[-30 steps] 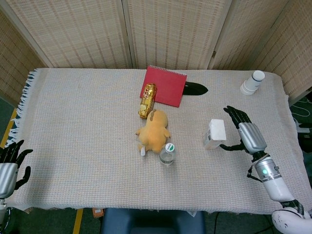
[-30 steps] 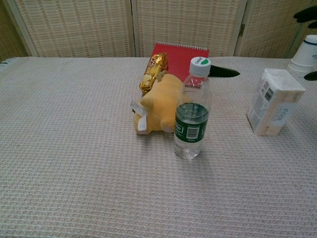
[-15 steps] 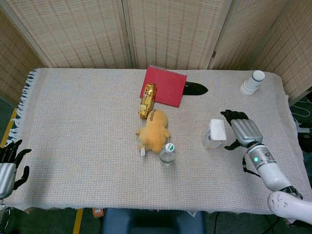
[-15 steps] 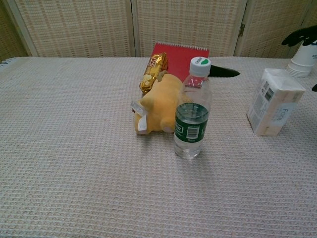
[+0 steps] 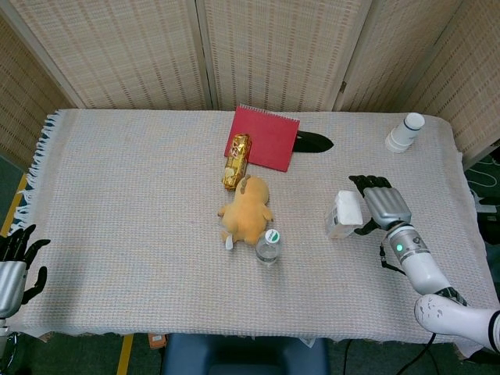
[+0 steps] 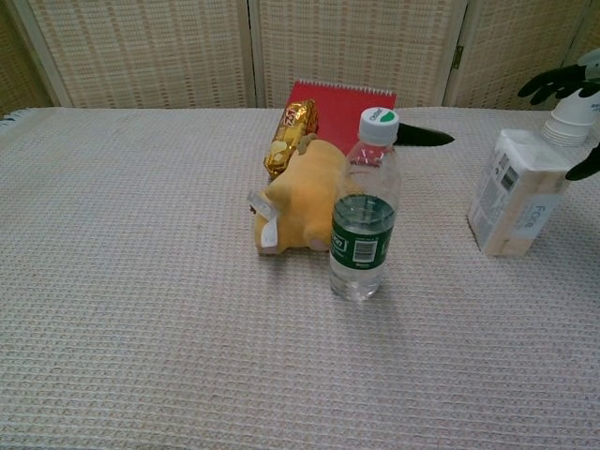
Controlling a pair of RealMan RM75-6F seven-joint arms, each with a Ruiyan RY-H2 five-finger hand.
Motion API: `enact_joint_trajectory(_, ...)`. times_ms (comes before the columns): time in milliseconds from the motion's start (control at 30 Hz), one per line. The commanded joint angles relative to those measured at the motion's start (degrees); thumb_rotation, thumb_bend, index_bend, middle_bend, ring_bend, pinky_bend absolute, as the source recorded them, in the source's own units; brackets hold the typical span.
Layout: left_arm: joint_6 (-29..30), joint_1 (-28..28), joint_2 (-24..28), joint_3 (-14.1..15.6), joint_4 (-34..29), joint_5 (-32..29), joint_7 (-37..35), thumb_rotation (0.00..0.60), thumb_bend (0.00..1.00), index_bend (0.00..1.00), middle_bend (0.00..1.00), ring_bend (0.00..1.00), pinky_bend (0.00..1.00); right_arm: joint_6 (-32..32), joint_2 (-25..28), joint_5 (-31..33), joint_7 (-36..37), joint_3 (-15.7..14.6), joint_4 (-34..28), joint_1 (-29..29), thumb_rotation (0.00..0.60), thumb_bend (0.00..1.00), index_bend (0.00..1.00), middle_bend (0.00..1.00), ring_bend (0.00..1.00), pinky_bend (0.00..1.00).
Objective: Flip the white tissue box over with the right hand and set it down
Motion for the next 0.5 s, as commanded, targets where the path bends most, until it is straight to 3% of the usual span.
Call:
enact_joint_trajectory(33, 0.1, 0.0, 0.0, -0.1, 0.0, -0.1, 0.0, 0.600, 0.51, 0.25, 0.00, 0.00, 0.10, -0.6, -0.8, 0.5, 0.2, -0.3, 0.9, 0.5, 0.600, 0.00, 0.06, 0.07, 0.08, 0.00)
enact_joint_trajectory(500, 0.2, 0.1, 0.2, -0.3, 0.4, -0.4, -1.0, 0.600, 0.50, 0.25, 0.00, 0.00, 0.10, -1.7, -3.5, 2.9, 0.0, -0.9, 3.9, 3.1, 0.600, 0.00, 0.12, 0.14, 0.11, 0.00)
